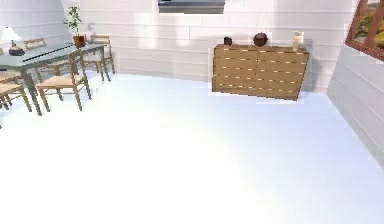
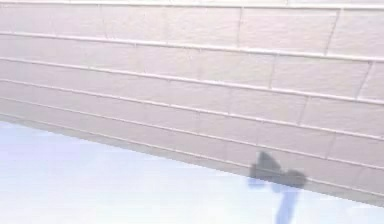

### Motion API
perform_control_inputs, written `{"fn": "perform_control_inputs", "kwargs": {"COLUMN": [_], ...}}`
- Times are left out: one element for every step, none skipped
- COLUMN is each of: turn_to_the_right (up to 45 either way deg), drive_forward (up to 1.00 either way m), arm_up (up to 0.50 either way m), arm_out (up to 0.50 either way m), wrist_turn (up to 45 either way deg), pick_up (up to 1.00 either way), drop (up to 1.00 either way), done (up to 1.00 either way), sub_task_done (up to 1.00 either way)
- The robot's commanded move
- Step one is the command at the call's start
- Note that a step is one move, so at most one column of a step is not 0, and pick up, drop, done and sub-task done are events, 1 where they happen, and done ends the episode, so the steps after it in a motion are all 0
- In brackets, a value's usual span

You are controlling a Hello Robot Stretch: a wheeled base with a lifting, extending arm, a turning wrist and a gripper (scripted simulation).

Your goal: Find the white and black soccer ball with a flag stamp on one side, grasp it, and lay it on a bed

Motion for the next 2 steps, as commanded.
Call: {"fn": "perform_control_inputs", "kwargs": {"turn_to_the_right": [-45.0, -45.0], "drive_forward": [0.0, 0.0], "arm_up": [0.0, 0.0], "arm_out": [0.0, 0.0], "wrist_turn": [0.0, 0.0], "pick_up": [0.0, 0.0], "drop": [0.0, 0.0], "done": [0.0, 0.0], "sub_task_done": [0.0, 0.0]}}
